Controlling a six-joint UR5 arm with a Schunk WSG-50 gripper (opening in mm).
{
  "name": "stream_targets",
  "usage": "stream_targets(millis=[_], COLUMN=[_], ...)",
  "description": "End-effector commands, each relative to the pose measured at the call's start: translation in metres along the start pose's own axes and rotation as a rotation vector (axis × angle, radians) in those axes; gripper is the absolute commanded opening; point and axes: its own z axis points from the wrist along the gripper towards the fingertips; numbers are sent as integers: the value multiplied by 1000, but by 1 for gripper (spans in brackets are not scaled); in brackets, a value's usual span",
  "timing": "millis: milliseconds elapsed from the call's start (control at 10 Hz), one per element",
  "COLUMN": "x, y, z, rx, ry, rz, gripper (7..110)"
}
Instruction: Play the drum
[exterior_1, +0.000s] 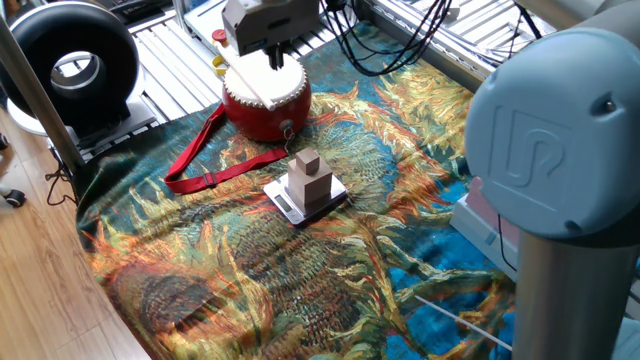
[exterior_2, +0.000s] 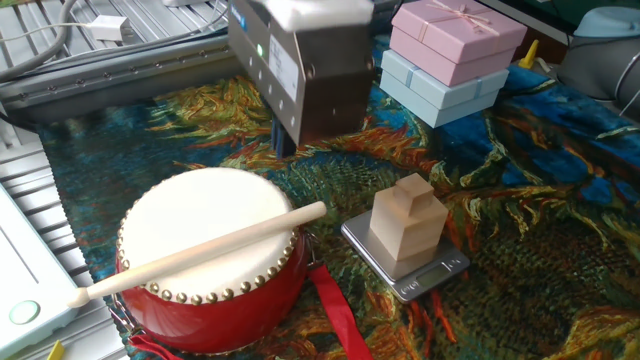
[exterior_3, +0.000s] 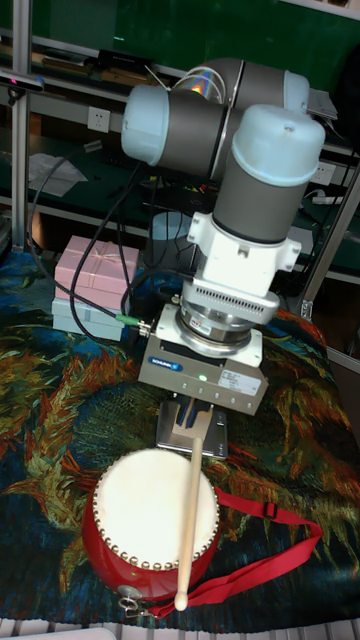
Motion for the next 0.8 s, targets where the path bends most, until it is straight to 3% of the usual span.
stream_targets(millis=[0, 700], x=[0, 3], y=[-11, -22], z=[-5, -1], rx=[-5, 1], ry=[-12, -6], rz=[21, 12], gripper=[7, 7])
